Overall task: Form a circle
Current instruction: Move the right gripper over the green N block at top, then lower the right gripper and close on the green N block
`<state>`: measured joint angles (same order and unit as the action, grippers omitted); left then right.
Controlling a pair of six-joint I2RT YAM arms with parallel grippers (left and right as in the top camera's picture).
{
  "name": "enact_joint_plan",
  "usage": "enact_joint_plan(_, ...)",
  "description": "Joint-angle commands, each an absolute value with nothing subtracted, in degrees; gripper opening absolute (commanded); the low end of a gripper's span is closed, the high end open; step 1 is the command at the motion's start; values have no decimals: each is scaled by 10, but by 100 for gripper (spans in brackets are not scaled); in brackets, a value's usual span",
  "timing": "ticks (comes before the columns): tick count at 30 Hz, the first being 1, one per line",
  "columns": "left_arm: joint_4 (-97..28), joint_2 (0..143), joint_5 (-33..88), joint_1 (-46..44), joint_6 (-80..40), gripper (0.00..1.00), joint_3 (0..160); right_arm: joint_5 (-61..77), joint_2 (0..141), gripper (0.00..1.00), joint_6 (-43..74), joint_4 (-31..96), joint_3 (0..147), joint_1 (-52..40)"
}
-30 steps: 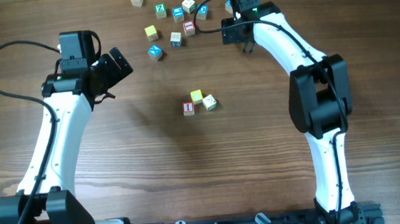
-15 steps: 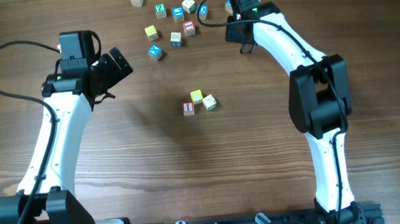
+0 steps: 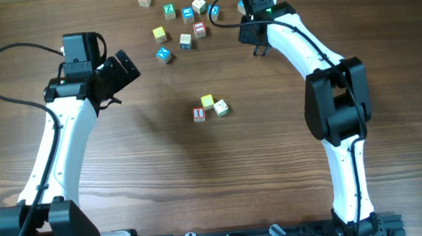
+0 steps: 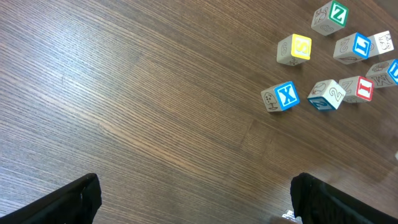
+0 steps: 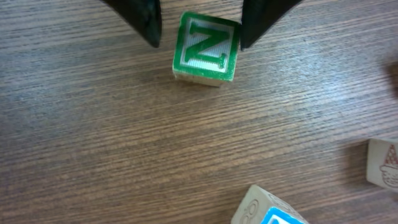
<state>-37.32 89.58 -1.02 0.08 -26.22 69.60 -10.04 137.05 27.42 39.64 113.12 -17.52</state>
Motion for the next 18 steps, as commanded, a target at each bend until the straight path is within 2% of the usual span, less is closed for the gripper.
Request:
enact_joint_plan(1,-373,899,-14,3,-261,100,696,-116,1386,37,285,405,1139,-174)
enact_joint_plan(6,-373,899,-14,3,-261,100,696,-117,1386,37,219,418,1139,-173)
enact_joint_plan(7,-373,899,-14,3,-261,100,696,-119,1386,40,204,416,1139,-173)
enact_joint_plan(10,-373,899,-14,3,-261,100,696,-123,1386,66,191,400,1139,-172)
enact_joint_plan(12,-373,899,-14,3,-261,100,696,-121,1386,77,191,399,1139,-172)
enact_joint_plan(14,-373,899,-14,3,-261,100,696,-121,1386,76,179,395,1139,-172)
enact_joint_plan(18,-373,899,-14,3,-261,100,696,-121,1386,58,180,382,1139,-168)
